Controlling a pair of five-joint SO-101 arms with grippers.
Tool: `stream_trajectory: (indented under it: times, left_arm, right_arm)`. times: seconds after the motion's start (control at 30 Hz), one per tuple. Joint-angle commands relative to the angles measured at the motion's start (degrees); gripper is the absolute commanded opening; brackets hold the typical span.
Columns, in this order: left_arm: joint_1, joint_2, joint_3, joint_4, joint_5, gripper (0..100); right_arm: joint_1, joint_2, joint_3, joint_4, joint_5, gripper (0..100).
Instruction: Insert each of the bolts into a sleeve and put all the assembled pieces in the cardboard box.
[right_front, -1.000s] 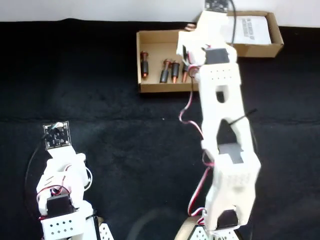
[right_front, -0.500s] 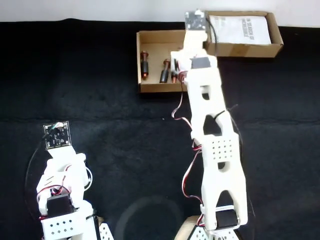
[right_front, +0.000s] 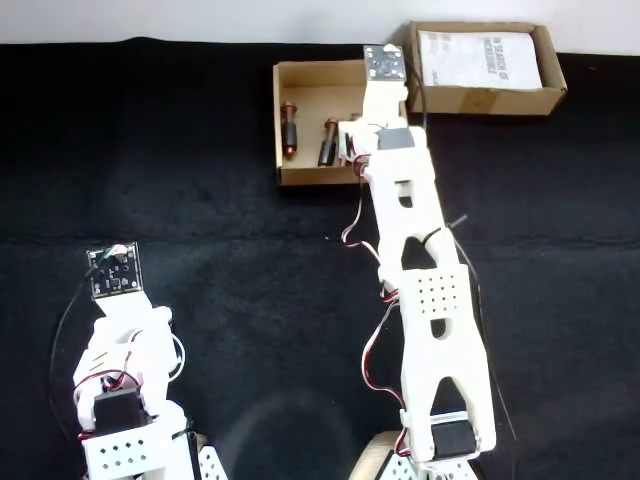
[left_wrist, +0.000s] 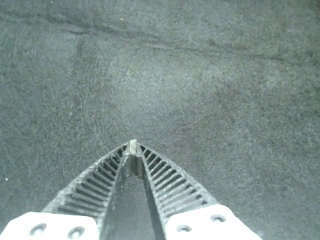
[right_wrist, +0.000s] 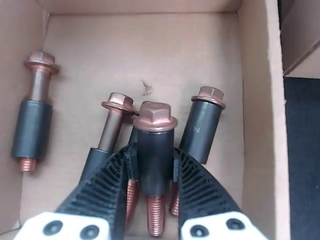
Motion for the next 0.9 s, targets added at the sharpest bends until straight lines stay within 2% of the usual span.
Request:
stream_trajectory:
  times: [0.0, 0.2, 0.27, 0.6, 0.67, 0.87]
  left_arm:
    - [-0.22, -0.66, 1.1, 0.26, 0.0, 1]
    - [-0.22, -0.66, 1.1, 0.26, 0.0, 1]
    - [-0.22, -0.66, 1.1, 0.26, 0.0, 1]
    - [-0.13, -0.57, 1.1, 0.26, -0.09, 1]
    - [-0.13, -0.48, 1.1, 0.26, -0.09, 1]
    - [-0.22, -0.22, 1.1, 0.26, -0.09, 1]
  right_arm:
    - [-1.8, 0.22, -0.57, 5.05, 0.44, 6.0]
    - [-4.7, -3.21, -5.49, 15.6, 0.53, 35.8]
    - [-4.97, -4.7, -9.63, 18.24, 0.53, 42.3]
    - [-5.32, -11.12, -38.73, 41.1, 0.18, 43.6]
    - [-5.32, -14.99, -37.93, 46.02, 0.18, 43.6]
    - [-3.03, -26.07, -37.05, 46.02, 0.09, 43.6]
